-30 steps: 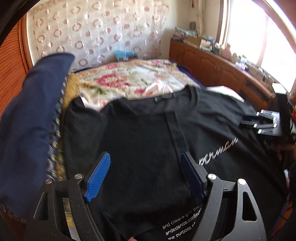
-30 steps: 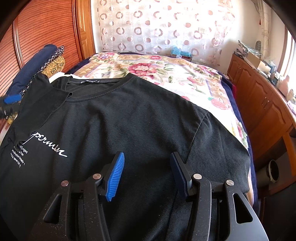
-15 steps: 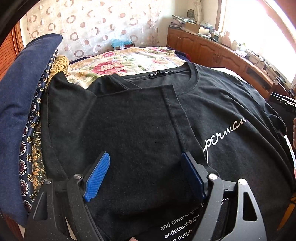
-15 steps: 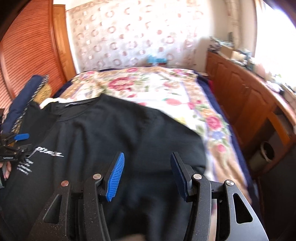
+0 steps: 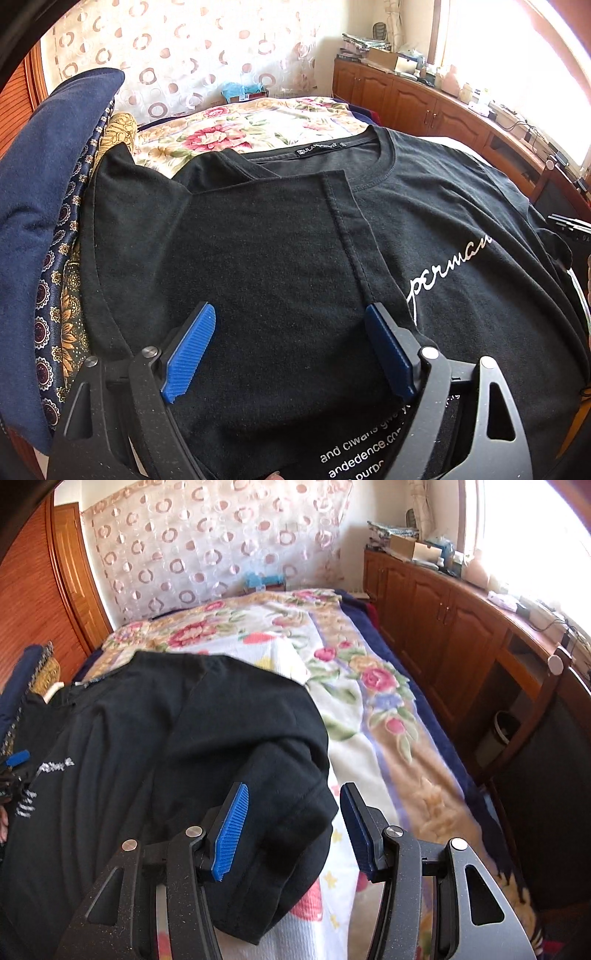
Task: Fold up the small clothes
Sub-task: 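Grasp the opposite shirt side with the right gripper and fold it inward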
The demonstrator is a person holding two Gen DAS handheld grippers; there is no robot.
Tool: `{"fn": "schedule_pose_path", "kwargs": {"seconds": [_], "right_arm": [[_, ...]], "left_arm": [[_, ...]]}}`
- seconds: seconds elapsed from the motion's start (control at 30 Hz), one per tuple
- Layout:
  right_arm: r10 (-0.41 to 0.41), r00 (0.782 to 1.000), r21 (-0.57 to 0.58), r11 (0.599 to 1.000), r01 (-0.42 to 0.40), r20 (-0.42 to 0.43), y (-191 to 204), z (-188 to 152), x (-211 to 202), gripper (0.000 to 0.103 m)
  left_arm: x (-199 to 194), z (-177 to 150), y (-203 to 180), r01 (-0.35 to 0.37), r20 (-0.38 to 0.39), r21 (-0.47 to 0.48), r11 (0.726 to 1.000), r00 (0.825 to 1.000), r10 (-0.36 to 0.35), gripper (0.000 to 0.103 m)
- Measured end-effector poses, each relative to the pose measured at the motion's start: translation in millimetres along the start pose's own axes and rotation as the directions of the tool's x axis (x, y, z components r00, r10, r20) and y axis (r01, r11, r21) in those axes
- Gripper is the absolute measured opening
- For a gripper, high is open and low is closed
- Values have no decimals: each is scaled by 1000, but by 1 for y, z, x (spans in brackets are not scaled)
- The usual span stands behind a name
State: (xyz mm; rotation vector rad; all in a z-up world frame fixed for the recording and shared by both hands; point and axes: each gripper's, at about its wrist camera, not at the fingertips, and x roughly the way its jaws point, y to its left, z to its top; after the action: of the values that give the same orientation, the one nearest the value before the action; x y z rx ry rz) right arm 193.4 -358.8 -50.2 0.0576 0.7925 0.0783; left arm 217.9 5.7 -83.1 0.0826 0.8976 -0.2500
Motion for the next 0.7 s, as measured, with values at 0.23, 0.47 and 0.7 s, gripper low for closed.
{"fn": "schedule_pose_path", "kwargs": {"seconds": [0.23,0.47,0.7], "right_arm": [[30,998,81,996,-26,-48,-20,13,6,54],[125,991,138,984,-116,-57,-23,9,-2,30],[5,1000,41,999,-6,14,-17,14,-19,4]], "left_arm": [[0,0,0,0,0,0,1000,1000,0,84],[0,0,1,0,0,0,1000,1000,0,84],[0,0,0,0,0,0,1000,1000,0,84]]}}
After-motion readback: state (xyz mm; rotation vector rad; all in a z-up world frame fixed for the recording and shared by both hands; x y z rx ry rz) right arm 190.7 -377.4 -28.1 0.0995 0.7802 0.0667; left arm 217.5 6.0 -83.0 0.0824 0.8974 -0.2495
